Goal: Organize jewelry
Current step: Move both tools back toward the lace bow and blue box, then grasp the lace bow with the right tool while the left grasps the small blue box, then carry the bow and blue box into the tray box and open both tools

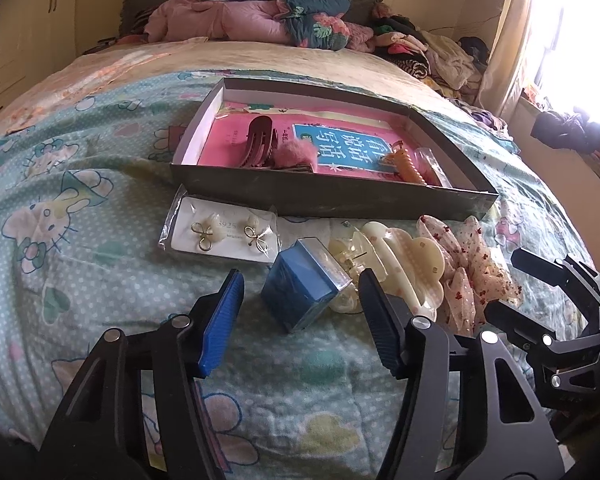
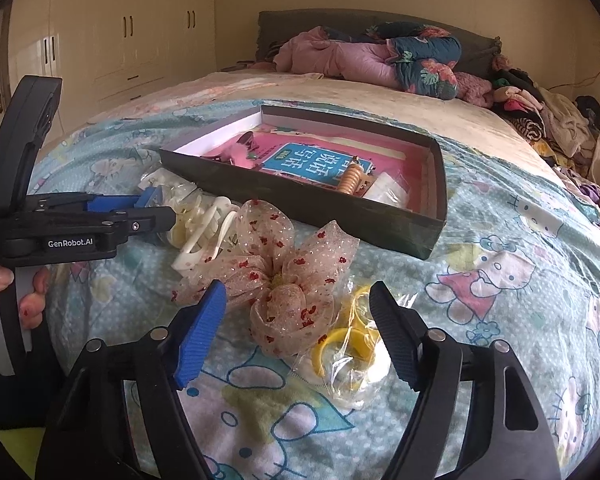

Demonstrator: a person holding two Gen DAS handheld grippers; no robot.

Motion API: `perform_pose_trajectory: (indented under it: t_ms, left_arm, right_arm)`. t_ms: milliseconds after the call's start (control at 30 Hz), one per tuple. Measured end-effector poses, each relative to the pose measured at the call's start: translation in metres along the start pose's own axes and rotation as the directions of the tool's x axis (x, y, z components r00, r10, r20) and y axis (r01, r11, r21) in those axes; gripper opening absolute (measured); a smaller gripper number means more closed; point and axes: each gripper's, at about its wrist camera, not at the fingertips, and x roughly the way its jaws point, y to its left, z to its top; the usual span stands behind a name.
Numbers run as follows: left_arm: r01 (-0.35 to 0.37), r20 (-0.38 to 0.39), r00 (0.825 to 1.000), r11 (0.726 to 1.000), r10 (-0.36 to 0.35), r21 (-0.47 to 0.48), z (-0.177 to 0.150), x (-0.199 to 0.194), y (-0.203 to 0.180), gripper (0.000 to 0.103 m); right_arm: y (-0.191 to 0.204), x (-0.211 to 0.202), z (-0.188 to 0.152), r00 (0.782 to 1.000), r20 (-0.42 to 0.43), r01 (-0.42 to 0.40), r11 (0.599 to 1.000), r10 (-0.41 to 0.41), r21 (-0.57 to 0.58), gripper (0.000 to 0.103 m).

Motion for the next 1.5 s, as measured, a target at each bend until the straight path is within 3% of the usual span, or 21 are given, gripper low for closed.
perform_pose_trajectory:
  t_ms: [133, 300, 400, 600, 833, 1500]
  left_arm:
    - [0.015, 0.001, 1.0, 1.0, -0.015, -0.002, 0.002, 0.003, 0.002, 0.051]
    - [0.044, 0.007, 0.999, 0.999, -0.044, -0.001, 0.006, 0.006, 0.002, 0.046]
    - [0.063, 0.011, 0.998, 0.998, -0.063, 0.004, 0.008, 0.008, 0.001, 0.042]
    - [0.084, 0.014, 0.996, 0.996, -0.084, 0.012, 0.01, 0.008, 0.001, 0.033]
    - [0.071, 0.019, 0.997, 0.997, -0.071, 0.025, 0.006, -0.002, 0.001, 0.032]
    - [0.056, 0.131, 0.99, 0.998, -0.052, -0.025, 0.021, -0.037, 0.023, 0.03]
  right_arm:
    - [0.003, 0.01, -0.001, 1.0, -0.028, 0.003, 1.0, -0.003, -0.026, 0.05]
    - [0.01, 0.014, -0.006, 0.999, -0.04, -0.013, 0.998, 0.011, -0.061, 0.017]
    - [0.012, 0.012, -0.008, 0.999, -0.03, -0.018, 0.998, 0.016, -0.068, 0.011]
    - [0.011, 0.003, -0.005, 1.0, -0.005, -0.021, 0.998, 0.02, -0.063, 0.009]
    - [0.009, -0.007, 0.003, 1.0, 0.026, -0.003, 0.999, 0.004, -0.052, 0.008]
    - [0.029, -0.013, 0.034, 0.997, 0.069, -0.033, 0.997, 0.037, -0.064, 0.008]
